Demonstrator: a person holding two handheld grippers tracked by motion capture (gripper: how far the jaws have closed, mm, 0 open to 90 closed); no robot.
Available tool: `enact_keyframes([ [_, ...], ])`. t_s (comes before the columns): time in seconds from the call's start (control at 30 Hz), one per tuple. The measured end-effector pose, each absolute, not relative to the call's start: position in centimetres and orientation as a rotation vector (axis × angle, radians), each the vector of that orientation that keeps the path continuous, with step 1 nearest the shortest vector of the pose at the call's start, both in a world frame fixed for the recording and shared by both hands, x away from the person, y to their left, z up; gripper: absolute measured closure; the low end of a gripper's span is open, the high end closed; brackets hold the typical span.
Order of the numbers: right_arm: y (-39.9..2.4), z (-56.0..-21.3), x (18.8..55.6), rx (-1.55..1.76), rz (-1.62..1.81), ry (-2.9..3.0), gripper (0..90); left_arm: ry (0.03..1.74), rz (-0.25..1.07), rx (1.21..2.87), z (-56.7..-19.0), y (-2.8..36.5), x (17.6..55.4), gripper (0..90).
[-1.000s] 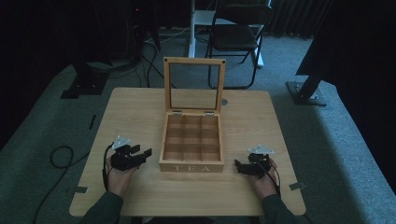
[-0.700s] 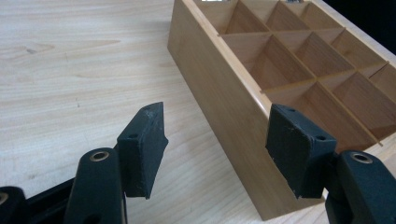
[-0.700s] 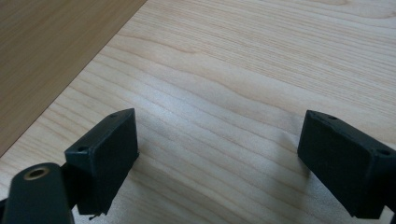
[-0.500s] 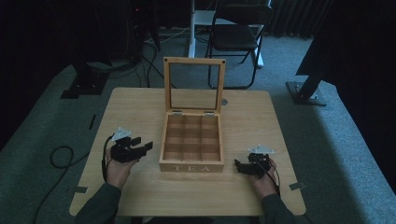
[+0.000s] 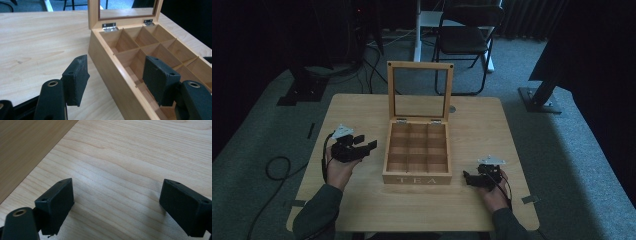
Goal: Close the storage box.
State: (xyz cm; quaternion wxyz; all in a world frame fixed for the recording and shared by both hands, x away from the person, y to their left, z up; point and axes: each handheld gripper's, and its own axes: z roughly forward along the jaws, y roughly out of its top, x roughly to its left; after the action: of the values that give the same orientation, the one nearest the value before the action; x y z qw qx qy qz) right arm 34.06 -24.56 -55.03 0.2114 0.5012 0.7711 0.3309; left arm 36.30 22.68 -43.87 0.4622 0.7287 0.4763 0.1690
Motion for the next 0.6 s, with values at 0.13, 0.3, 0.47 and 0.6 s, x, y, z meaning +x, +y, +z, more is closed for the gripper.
enact_keyframes([
  [0.13,-24.6,-55.0,34.1,1.392,0.92,2.143,11.8,1.179,0.431,1.804,-43.5,22.5,36.9,37.8],
  [0.3,-24.6,-55.0,34.1,1.39,0.921,2.145,11.8,1.189,0.45,1.811,-43.0,22.6,37.8,38.4],
  [0.47,-24.6,-55.0,34.1,1.39,0.921,2.145,11.8,1.185,0.469,1.825,-42.4,22.6,38.5,38.6],
  [0.6,-24.6,-55.0,34.1,1.389,0.92,2.145,11.8,1.181,0.485,1.823,-41.8,22.5,39.2,38.5],
])
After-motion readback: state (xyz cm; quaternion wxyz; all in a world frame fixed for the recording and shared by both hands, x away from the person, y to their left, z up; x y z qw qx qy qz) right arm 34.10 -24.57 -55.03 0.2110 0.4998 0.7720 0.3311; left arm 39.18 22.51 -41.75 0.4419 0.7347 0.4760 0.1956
